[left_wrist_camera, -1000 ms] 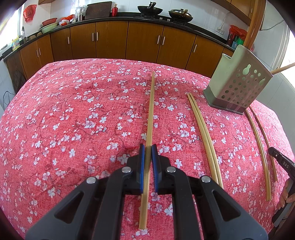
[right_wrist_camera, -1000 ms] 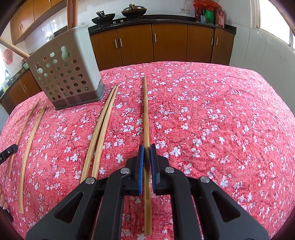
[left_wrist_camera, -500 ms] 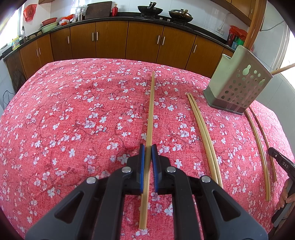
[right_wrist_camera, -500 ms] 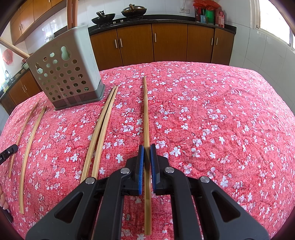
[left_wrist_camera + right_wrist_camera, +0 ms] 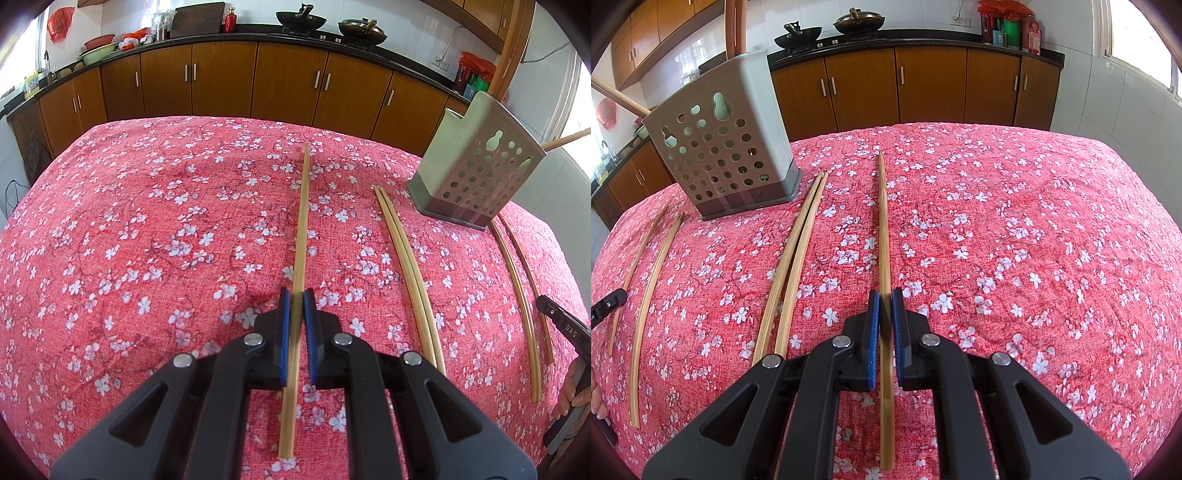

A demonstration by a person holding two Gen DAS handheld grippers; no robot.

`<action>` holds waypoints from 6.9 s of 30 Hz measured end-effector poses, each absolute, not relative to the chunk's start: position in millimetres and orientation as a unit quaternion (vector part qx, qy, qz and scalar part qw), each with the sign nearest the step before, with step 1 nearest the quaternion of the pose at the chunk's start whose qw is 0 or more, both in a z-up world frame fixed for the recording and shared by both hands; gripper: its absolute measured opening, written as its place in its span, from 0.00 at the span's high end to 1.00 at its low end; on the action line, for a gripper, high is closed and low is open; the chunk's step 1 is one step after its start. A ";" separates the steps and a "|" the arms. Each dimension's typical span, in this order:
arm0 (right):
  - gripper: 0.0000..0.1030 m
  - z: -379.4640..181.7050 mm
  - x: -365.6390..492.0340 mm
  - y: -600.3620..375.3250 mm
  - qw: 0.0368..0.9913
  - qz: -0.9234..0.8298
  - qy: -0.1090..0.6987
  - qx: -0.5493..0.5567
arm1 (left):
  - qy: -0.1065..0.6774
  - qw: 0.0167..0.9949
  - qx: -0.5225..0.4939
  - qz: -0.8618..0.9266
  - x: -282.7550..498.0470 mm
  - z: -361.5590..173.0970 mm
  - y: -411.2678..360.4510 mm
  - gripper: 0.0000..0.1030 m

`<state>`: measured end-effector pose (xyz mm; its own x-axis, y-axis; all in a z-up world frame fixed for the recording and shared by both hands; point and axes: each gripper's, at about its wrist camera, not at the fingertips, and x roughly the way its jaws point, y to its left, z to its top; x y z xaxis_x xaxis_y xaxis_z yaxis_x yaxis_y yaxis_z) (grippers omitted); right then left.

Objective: Organize utensils

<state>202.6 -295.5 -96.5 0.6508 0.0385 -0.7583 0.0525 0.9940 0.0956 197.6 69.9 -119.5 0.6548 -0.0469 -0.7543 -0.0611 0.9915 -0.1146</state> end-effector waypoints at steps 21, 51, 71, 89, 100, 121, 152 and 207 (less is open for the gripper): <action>0.92 -95.9 193.4 -295.7 0.907 0.002 0.419 0.050 | 0.419 0.907 -0.031 0.004 188.9 -118.9 61.6 0.89; 0.93 37.5 167.8 -305.8 0.968 0.013 0.241 0.074 | 0.257 0.966 -0.032 -0.021 156.4 40.6 52.8 0.92; 0.93 143.4 165.0 -269.6 0.982 0.112 0.120 0.097 | 0.116 0.986 -0.067 -0.100 149.4 146.0 -10.3 0.92; 0.92 116.2 231.2 -249.6 0.976 0.093 0.175 0.085 | 0.142 0.982 -0.082 -0.094 226.1 107.2 -42.6 0.90; 0.92 130.9 189.0 -285.8 0.984 0.052 0.145 0.088 | 0.118 0.987 -0.091 -0.066 181.3 121.2 -4.1 0.77; 0.92 -91.6 191.9 -258.7 0.883 0.087 0.456 0.071 | 0.393 0.915 -0.078 -0.051 167.9 -84.7 34.1 0.74; 0.92 -95.3 182.8 -272.5 0.899 0.032 0.435 0.038 | 0.438 0.897 0.000 -0.060 164.7 -128.5 -5.9 0.91; 0.92 -98.0 201.5 -296.5 0.907 -0.001 0.417 0.052 | 0.413 0.910 -0.034 0.006 199.2 -128.0 53.3 0.89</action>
<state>201.5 -296.5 -98.0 0.6520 0.0410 -0.7571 0.0453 0.9946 0.0930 199.2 53.3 -128.0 0.6594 -0.0163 -0.7517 -0.0393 0.9977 -0.0561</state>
